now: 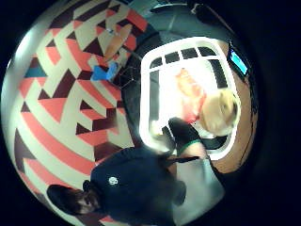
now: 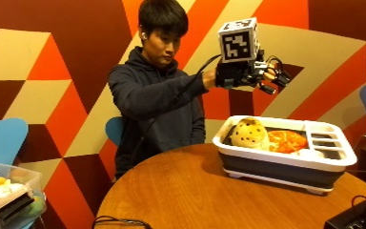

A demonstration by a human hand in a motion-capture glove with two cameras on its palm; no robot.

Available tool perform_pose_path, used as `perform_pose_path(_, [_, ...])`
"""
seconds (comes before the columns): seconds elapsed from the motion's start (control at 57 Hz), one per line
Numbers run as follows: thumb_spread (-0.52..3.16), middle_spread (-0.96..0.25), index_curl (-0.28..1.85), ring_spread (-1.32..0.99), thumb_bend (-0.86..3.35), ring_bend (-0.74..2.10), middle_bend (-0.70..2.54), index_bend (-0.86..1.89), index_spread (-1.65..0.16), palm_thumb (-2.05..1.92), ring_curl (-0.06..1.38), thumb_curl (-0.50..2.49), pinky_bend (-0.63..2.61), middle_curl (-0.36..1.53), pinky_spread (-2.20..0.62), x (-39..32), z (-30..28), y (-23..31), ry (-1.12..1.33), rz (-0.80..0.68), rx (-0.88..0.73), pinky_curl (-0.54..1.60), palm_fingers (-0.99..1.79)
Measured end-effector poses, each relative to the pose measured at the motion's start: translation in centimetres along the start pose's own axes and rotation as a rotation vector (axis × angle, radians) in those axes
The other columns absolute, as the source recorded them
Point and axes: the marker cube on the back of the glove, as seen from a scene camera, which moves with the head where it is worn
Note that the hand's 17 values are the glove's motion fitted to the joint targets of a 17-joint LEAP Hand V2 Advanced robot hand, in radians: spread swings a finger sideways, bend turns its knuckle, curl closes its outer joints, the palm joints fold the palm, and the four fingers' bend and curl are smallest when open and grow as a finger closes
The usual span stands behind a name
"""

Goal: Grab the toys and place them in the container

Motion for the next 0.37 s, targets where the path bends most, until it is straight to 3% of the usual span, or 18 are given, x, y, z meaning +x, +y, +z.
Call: perform_pose_path(0.369, [1.22, -0.04, 0.76, -0.01, -0.01, 0.27, 0.24, 0.19, -0.32, 0.37, 0.36, 0.56, 0.81, 0.6, 0.05, 3.0, -4.4, 5.4, -0.022, -0.005, 0.091, 0.33, 0.02])
